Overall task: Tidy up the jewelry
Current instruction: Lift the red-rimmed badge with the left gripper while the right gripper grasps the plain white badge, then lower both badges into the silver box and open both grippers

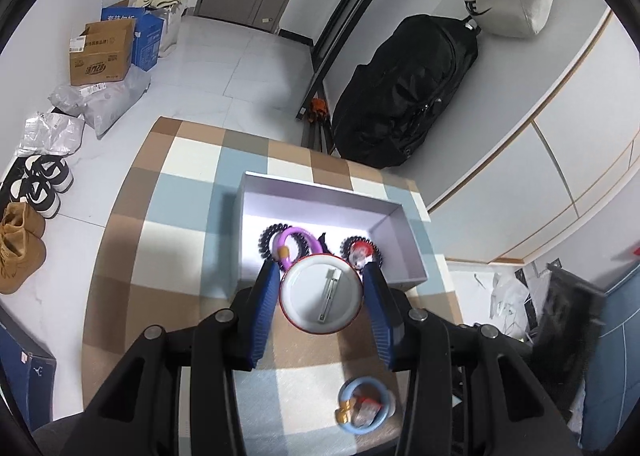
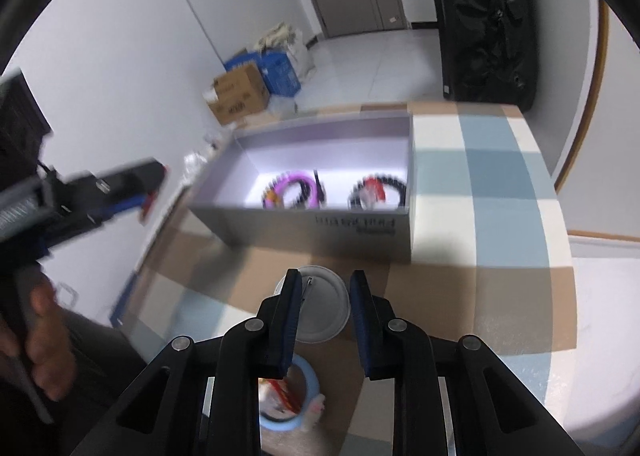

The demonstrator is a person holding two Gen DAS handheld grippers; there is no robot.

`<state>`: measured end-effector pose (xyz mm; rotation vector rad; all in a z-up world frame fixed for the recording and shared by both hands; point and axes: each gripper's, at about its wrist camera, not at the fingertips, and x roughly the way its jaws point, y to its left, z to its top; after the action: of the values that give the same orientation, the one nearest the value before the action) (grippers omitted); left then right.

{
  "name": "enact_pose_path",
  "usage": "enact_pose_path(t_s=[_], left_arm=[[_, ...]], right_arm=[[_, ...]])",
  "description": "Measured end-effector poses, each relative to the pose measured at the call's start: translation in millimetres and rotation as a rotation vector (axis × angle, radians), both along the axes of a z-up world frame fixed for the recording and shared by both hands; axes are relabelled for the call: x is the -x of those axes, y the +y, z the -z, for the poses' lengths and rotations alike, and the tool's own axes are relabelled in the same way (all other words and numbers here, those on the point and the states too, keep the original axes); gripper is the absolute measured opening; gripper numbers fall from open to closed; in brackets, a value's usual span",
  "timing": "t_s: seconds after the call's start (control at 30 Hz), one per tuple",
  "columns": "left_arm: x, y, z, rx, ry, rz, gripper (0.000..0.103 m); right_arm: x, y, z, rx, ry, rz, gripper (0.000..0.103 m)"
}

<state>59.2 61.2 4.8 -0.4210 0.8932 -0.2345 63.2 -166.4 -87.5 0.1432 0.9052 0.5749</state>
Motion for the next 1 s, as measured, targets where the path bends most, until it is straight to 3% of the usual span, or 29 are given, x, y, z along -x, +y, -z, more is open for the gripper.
enact_pose_path(t_s=[0.27, 0.47, 0.83, 1.0], left_arm=[[-17, -10, 4, 0.016, 0.026, -0.055, 0.037], [-30, -18, 0, -0.048, 0.012, -0.070, 0.037], [-56, -34, 11, -0.127, 0.028, -0.060, 0.037], [-58, -32, 19, -0.108, 0.043, -0.075, 0.037]], right_arm=[[-14, 4, -38, -0.067, -0.060, -0.003, 0.024], [-25, 6, -59, -0.060, -0.148, -0.010, 0.024], [-60, -10, -47, -0.171, -0.052, 0.065, 0.024], [-76, -13, -37, -0.193, 0.006, 0.095, 0.024]])
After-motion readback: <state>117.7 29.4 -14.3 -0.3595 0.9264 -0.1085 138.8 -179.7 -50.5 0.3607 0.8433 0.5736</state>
